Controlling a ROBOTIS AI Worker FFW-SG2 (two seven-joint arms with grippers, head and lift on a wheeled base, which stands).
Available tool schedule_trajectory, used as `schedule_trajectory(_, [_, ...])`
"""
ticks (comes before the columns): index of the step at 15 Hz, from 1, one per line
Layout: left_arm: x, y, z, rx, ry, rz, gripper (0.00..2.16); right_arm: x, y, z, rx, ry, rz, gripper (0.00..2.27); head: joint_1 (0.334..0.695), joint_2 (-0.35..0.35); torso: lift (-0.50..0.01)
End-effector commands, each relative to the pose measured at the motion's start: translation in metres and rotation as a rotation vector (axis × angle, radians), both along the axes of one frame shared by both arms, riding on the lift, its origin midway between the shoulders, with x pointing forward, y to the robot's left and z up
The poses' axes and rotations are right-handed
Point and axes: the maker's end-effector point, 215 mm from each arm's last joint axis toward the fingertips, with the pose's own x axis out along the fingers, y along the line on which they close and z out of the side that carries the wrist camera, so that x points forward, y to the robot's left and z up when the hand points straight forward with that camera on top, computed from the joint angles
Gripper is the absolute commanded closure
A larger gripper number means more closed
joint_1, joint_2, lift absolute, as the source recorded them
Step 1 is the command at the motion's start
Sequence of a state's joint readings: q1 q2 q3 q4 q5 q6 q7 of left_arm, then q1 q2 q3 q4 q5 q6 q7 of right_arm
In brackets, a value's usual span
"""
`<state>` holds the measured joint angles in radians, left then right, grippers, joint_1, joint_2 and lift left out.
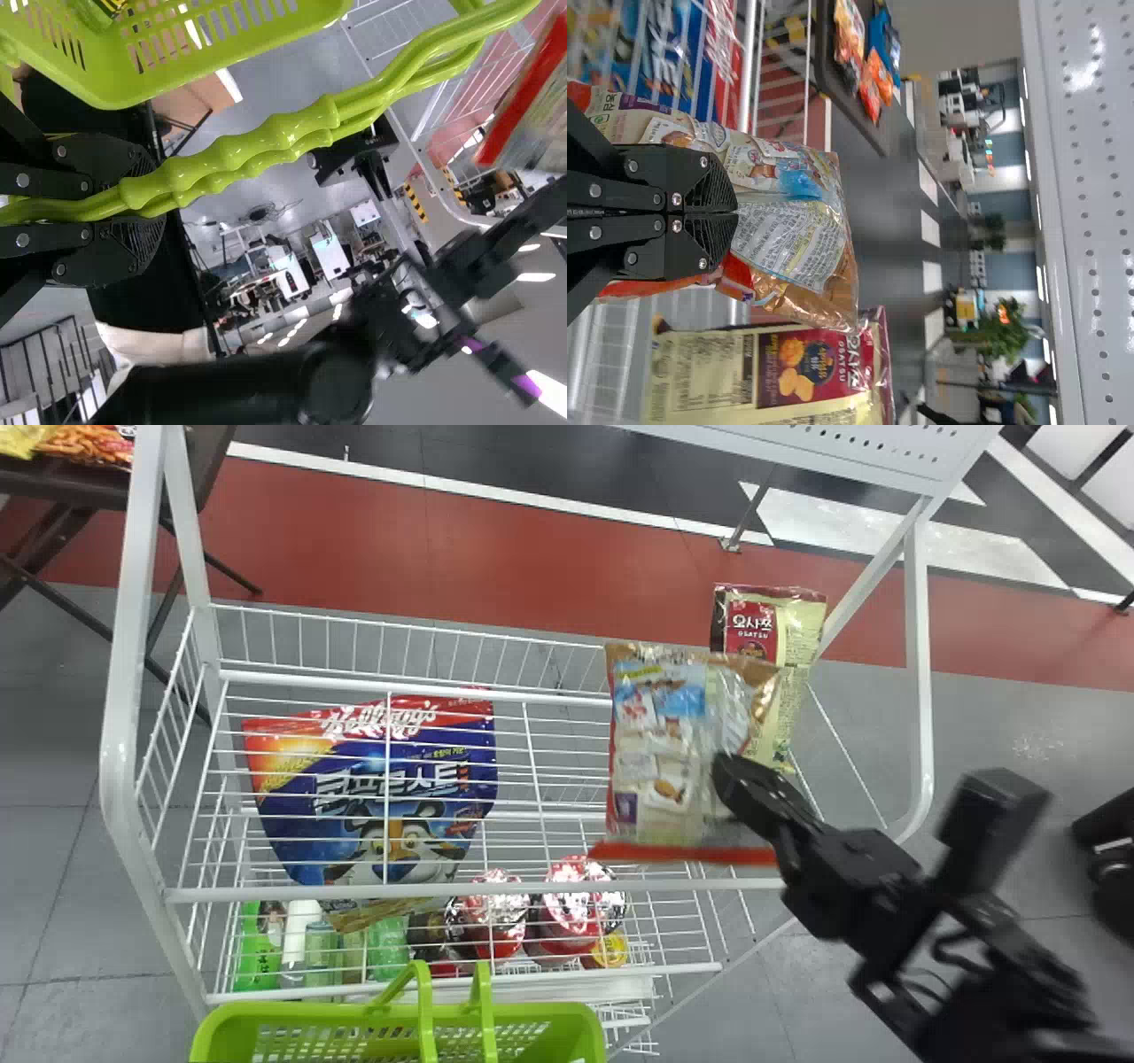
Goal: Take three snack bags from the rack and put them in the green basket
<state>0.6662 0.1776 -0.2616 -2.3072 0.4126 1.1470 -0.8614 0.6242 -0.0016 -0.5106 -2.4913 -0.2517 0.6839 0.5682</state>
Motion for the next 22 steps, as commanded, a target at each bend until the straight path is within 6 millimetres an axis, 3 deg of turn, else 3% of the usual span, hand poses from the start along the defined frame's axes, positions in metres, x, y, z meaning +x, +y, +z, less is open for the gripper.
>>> schedule_trajectory(1, [-0.002, -0.002, 0.0, -0.009, 0.007, 0.015, 2.11, -0.044, 0.006, -0.014, 0.1, 0.175, 0.039, 2.24, 0.695, -0.35, -0.006])
schedule_trajectory(2, [-0.001, -0.001, 0.0, -0.011, 0.003, 0.028, 2.12, -0.062, 0.016, -0.029, 0.147, 0.27, 0.058, 2.24, 0.695, -0.35, -0.006])
schedule_trajectory(4, [0.003, -0.003, 0.001, -0.016, -0.016, 0.039, 2.11, -0.117, 0.04, -0.054, 0.305, 0.499, 0.103, 2.24, 0.695, -0.35, -0.006])
schedule_trajectory(5, [0.005, -0.005, 0.003, -0.02, -0.023, 0.042, 2.11, -0.137, 0.048, -0.057, 0.366, 0.576, 0.123, 2.24, 0.695, -0.35, -0.006])
schedule_trajectory(8, [0.004, -0.006, 0.004, -0.023, -0.025, 0.039, 2.12, -0.149, 0.064, -0.063, 0.396, 0.634, 0.177, 2.24, 0.695, -0.35, -0.006])
schedule_trajectory(12, [0.004, -0.008, 0.004, -0.022, -0.027, 0.037, 2.11, -0.178, 0.128, -0.127, 0.371, 0.835, 0.308, 2.24, 0.695, -0.35, -0.006])
schedule_trajectory(14, [0.004, -0.008, 0.005, -0.024, -0.027, 0.036, 2.11, -0.19, 0.151, -0.15, 0.302, 0.892, 0.355, 2.23, 0.695, -0.35, -0.006])
schedule_trajectory(17, [0.004, -0.007, 0.005, -0.027, -0.026, 0.037, 2.12, -0.193, 0.155, -0.17, 0.214, 0.929, 0.365, 2.17, 0.695, -0.35, -0.006])
schedule_trajectory(18, [0.004, -0.007, 0.005, -0.027, -0.026, 0.037, 2.11, -0.197, 0.154, -0.176, 0.191, 0.96, 0.377, 2.04, 0.695, -0.35, -0.006])
schedule_trajectory(19, [0.004, -0.007, 0.004, -0.024, -0.026, 0.038, 2.12, -0.199, 0.156, -0.179, 0.187, 0.969, 0.385, 1.63, 0.695, -0.35, -0.006])
schedule_trajectory(20, [0.007, -0.007, 0.005, -0.025, -0.03, 0.039, 2.12, -0.2, 0.156, -0.177, 0.208, 0.967, 0.388, 0.56, 0.695, -0.35, -0.006])
schedule_trajectory(21, [0.008, -0.008, 0.005, -0.025, -0.031, 0.041, 2.12, -0.195, 0.157, -0.161, 0.258, 0.935, 0.402, 0.0, 0.695, -0.35, -0.006])
schedule_trajectory(22, [0.009, -0.01, 0.006, -0.026, -0.033, 0.043, 2.11, -0.187, 0.158, -0.143, 0.293, 0.888, 0.413, 0.0, 0.695, -0.35, -0.006])
